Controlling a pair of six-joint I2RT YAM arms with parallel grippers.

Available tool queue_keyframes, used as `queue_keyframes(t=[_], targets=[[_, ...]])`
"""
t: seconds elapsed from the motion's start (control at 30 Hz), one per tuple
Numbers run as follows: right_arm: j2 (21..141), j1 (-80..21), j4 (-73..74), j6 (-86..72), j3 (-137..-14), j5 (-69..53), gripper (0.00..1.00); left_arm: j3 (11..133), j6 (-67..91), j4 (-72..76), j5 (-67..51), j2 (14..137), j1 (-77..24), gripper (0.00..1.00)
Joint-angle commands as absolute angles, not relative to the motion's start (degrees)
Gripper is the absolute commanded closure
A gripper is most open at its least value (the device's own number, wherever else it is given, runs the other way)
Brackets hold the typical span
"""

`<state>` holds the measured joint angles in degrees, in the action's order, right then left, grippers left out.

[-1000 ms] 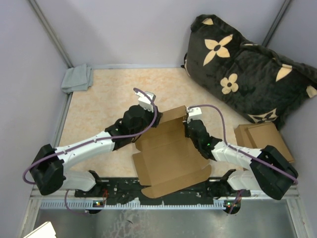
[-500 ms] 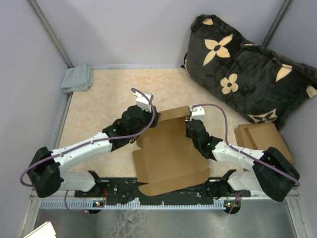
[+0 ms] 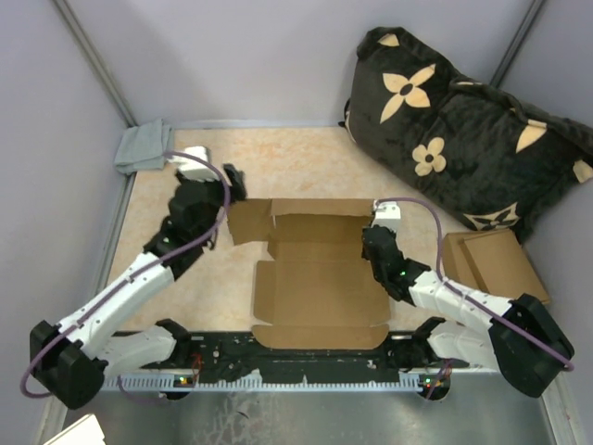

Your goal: Fold the paper box

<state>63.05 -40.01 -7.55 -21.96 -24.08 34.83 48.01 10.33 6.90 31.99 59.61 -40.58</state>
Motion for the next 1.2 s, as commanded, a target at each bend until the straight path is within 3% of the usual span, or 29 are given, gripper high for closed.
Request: queue_keyframes(t=[0.0, 0.2, 0.37, 0.77, 1.17], targets=[[59.76, -36.37, -6.47, -23.75, -22.55, 34.95, 1.0, 45.27, 19.37, 6.98, 21.41, 60.03, -22.44, 0.17], [58.99, -34.81, -6.48, -23.25, -22.69, 31.9, 1.0, 42.69, 24.93, 11.56, 13.0, 68.06, -12.33, 0.17], [59.73, -34.15, -6.67, -22.88, -22.96, 29.81, 1.0, 36.32, 26.65, 21.0, 5.33, 73.21, -11.87, 0.18], [59.39, -33.22, -6.24, -21.23, -24.3, 25.86, 1.0, 16.59, 27.51, 48.29, -7.95, 68.87, -11.87, 0.23], [59.66, -33.02, -6.07, -20.57, -25.16, 24.66, 1.0, 12.63, 28.77, 61.19, -22.7, 70.75, -12.04, 0.3]])
